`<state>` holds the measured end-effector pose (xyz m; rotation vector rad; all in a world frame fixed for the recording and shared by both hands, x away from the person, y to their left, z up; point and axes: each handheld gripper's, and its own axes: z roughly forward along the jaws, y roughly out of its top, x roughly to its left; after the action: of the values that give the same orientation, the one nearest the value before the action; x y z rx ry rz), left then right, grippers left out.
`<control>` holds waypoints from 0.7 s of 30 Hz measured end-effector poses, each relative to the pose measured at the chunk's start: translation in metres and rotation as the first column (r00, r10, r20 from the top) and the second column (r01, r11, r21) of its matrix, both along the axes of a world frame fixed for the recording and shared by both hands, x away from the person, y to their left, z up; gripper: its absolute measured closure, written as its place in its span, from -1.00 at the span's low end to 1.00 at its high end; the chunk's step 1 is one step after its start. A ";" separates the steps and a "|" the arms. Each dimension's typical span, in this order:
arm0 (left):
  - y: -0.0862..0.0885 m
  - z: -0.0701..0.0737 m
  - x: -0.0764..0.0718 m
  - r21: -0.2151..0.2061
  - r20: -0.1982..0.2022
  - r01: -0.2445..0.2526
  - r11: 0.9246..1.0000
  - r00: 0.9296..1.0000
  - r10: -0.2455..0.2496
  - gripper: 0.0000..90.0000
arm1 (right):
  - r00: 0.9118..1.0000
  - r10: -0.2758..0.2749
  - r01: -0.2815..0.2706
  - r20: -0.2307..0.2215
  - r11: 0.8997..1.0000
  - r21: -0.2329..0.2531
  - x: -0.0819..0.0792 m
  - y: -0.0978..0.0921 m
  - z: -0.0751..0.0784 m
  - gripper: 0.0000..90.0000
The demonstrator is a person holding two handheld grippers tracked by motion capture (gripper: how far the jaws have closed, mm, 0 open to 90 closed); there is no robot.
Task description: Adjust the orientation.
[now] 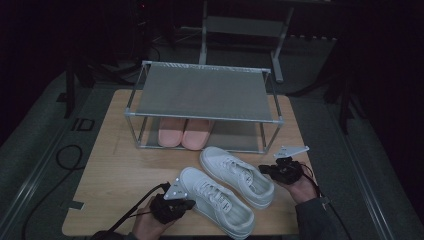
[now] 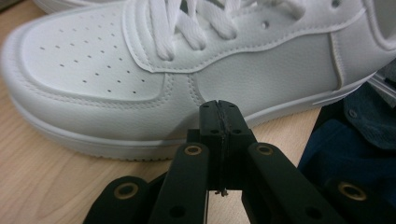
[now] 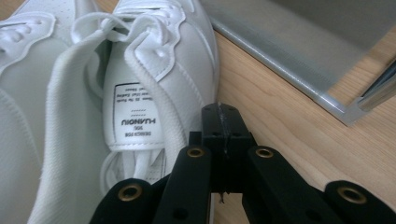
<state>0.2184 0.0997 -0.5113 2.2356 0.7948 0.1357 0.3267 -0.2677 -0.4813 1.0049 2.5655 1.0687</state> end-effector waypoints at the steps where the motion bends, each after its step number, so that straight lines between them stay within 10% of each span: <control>1: -0.001 -0.002 0.001 0.001 -0.002 -0.002 1.000 1.000 0.002 1.00 | 1.000 0.006 -0.006 -0.002 1.000 0.005 -0.001 -0.001 0.001 1.00; 21: 0.000 -0.002 0.026 0.020 0.045 -0.062 0.998 0.997 0.061 1.00 | 0.991 0.125 -0.122 -0.046 0.991 0.049 -0.036 0.006 -0.001 1.00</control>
<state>0.2444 0.0995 -0.5136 2.2216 0.8420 0.2231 0.2902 -0.2618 -0.4822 0.9033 2.6847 1.1534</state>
